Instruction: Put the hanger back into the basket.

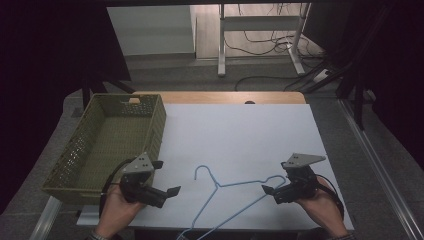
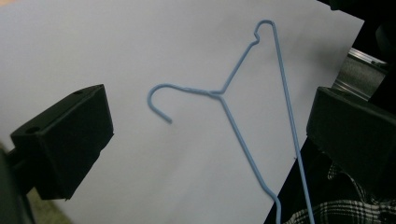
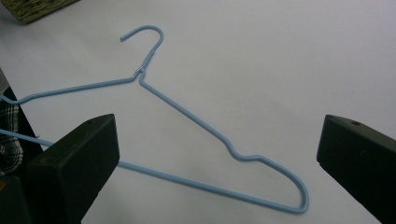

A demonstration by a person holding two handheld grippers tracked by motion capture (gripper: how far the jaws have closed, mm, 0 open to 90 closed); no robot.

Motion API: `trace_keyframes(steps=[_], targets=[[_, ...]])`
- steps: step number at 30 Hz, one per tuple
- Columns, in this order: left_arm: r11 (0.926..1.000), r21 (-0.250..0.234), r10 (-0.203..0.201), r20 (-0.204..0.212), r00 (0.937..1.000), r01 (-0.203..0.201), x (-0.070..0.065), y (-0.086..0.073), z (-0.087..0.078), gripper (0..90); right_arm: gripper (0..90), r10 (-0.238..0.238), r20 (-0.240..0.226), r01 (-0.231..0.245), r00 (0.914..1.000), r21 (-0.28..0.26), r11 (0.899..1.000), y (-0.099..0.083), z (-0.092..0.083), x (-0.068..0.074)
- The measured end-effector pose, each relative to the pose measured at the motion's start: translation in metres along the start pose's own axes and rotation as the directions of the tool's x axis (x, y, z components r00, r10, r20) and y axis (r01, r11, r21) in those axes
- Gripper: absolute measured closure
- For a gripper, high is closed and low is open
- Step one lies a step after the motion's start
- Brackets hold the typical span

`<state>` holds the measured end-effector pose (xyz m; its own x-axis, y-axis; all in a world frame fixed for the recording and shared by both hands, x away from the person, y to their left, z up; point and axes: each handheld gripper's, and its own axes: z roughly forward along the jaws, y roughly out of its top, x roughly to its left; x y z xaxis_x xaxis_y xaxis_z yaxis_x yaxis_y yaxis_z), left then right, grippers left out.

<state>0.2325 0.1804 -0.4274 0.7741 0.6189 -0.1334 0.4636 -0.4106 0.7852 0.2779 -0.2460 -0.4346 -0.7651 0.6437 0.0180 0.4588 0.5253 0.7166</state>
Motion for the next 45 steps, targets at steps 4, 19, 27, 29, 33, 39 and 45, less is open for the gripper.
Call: trace_keyframes(steps=[4,19,27,29,33,39,45], targets=[[0.9999,0.012,0.011,0.019,0.9998,-0.011,-0.004,0.005,0.013,0.7,0.0,-0.013,0.002,0.013,0.9999,0.006,1.0,0.005,0.005,0.002],[0.9994,0.033,0.004,0.044,0.999,-0.005,-0.003,0.008,0.061,1.4,0.0,-0.059,-0.065,0.064,0.9961,0.08,0.995,0.03,0.045,0.015],[0.9979,0.065,0.004,0.035,0.9994,-0.006,0.004,0.003,0.084,1.9,9.1,-0.075,-0.092,0.085,0.9929,0.105,0.991,0.036,0.073,0.017],[0.9979,0.065,0.0,0.036,0.9994,-0.002,0.005,0.003,0.087,2.0,12.5,-0.079,-0.096,0.09,0.9922,0.111,0.99,0.037,0.079,0.016],[0.9979,0.065,-0.005,0.036,0.9994,0.003,0.007,0.003,0.094,2.4,21.6,-0.115,-0.105,0.127,0.9879,0.119,0.985,0.04,0.09,0.018],[0.9959,0.09,0.005,0.033,0.9994,-0.008,0.006,-0.001,0.102,2.6,36.6,-0.176,-0.146,0.2,0.9734,0.167,0.966,0.042,0.112,0.024],[0.9935,0.113,0.012,0.026,0.9996,-0.015,0.005,-0.005,0.106,2.8,46.8,-0.208,-0.182,0.243,0.9611,0.2,0.949,0.037,0.127,0.026]])
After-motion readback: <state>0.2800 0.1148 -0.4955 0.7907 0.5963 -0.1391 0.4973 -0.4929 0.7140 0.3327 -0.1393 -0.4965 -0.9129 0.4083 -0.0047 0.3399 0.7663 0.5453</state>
